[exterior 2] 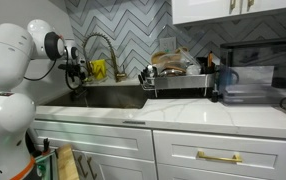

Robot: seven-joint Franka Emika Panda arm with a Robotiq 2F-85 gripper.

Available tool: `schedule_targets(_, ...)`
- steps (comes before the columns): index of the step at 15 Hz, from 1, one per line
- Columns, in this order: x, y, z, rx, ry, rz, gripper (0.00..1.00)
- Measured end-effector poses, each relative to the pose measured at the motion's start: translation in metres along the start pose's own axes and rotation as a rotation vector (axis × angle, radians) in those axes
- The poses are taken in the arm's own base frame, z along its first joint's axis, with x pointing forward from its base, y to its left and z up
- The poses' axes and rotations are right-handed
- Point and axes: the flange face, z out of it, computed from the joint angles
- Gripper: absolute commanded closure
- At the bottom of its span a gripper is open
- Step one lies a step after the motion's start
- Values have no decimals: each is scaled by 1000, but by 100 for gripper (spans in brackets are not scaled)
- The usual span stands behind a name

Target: Move the faucet to the left, remove the sponge in the sink on the left side and put it on the top left of the sink

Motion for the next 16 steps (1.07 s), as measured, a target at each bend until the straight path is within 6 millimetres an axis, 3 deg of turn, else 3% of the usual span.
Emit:
schedule_targets(3, 2, 1, 13, 15, 7, 6, 1)
schedule_targets(4, 2, 1, 16, 20, 8, 9, 7)
schedule_targets(5, 3, 2, 19, 25, 9, 12, 14)
schedule_targets(6, 3, 3, 21, 30, 7, 15, 32)
schedule_targets(9, 4, 5, 27, 46, 1, 21, 57)
schedule_targets(10, 5, 5, 29, 51, -1, 22, 55)
schedule_targets(11, 5, 6, 30, 55, -3, 23, 22)
schedule_targets(13, 5, 8, 33, 61, -9, 24, 27)
schedule_targets(14, 5, 9, 34, 63, -11, 21, 22)
schedule_targets(15, 6, 9, 35, 65, -14, 16, 27)
schedule_targets(16, 6, 10, 36, 69, -16, 12, 57)
